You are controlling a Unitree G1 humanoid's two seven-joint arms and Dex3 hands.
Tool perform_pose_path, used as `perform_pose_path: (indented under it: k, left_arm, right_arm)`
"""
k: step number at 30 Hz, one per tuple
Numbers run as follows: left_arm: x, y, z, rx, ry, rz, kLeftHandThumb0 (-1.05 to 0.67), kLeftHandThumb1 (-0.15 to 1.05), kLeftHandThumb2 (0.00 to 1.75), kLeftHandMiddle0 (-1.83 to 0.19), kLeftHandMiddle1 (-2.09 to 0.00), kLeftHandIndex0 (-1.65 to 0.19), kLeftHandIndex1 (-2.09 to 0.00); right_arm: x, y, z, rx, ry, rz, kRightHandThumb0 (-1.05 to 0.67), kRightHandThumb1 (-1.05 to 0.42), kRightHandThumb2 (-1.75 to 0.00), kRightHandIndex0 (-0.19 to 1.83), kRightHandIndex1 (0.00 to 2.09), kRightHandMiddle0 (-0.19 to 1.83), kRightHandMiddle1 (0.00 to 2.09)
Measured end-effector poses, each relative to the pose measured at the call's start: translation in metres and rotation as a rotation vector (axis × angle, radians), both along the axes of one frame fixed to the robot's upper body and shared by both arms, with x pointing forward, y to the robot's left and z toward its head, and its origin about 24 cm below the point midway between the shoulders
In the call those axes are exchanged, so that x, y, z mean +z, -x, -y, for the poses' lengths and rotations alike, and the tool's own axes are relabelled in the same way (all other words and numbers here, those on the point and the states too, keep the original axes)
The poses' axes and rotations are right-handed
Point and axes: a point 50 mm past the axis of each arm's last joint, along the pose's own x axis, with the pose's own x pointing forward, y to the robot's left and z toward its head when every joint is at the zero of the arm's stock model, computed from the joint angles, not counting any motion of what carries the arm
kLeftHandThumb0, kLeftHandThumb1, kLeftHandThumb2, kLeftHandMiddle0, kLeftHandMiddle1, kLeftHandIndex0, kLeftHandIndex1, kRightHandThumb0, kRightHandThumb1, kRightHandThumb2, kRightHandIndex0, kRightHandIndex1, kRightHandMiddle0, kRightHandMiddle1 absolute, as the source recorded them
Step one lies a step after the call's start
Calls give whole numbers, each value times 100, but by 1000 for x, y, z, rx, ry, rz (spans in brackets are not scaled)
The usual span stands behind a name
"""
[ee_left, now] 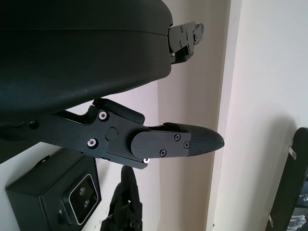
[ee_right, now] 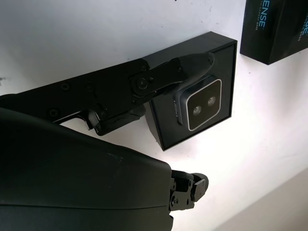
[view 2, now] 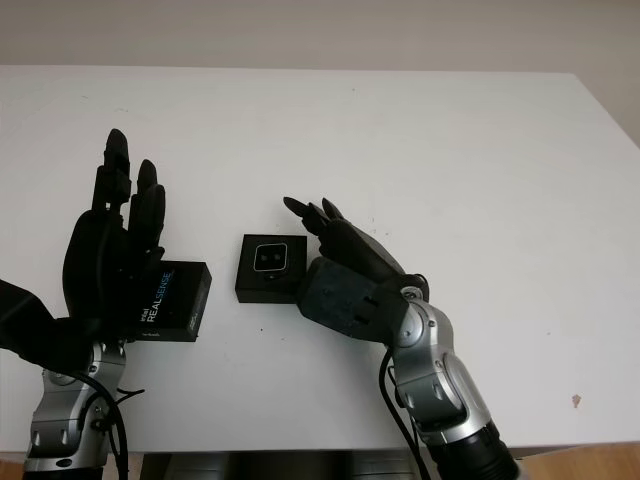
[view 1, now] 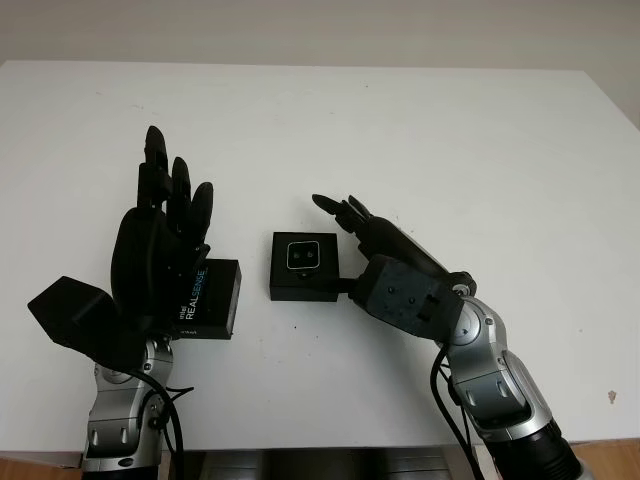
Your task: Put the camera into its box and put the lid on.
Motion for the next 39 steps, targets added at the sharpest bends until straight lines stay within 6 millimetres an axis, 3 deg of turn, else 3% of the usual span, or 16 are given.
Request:
perform_pose_path:
  k: [8, 15, 39]
  left_arm:
    - [0, 0, -1, 2, 0, 0, -62, 105, 35, 16, -5, 19, -4]
    - [0, 0, -3, 7, 0, 1, -63, 105, 34, 15, -6, 18, -4]
    - [1, 5, -7, 11, -4, 0, -63, 105, 33, 14, -6, 17, -5]
  right_arm:
    - [17, 12, 6, 226, 125, 347, -82, -105, -60, -13, 5, -13, 8]
    - [14, 18, 10, 354, 260, 410, -89, -105, -73, -19, 2, -14, 7]
    - [-20, 10, 17, 334, 451, 337, -95, -105, -71, -19, 0, -10, 6]
